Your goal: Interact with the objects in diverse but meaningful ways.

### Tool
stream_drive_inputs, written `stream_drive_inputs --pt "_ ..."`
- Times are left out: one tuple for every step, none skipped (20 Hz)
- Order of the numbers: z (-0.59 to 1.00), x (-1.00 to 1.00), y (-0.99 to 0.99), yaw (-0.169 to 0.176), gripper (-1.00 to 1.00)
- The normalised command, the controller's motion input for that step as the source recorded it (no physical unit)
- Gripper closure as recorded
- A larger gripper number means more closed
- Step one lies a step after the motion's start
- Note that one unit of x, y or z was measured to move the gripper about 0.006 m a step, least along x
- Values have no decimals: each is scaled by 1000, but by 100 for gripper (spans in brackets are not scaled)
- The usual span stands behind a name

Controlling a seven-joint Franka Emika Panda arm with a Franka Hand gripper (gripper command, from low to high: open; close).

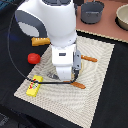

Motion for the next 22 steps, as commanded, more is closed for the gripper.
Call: stream_drive_inputs --pt "0 317 143 0 100" --pt "0 314 149 0 100" --pt "0 351 151 0 100" --pt "0 360 163 0 100" --pt "0 369 154 0 100" --pt "0 369 157 0 100" --pt "0 380 166 0 100" --pt "0 394 189 0 100" --pt "3 400 189 0 100" --pt "6 400 183 0 100" --pt "9 403 180 0 100" --pt "14 406 180 0 100" --pt "3 406 183 0 100" --pt "3 406 174 0 100" --pt "0 423 177 0 100" --pt "0 411 183 0 100" --pt "0 411 171 0 100" --pt "0 403 171 0 100" --pt "0 409 171 0 100" --pt "0 414 169 0 100" --pt "0 397 149 0 100" --pt "26 386 137 0 100"
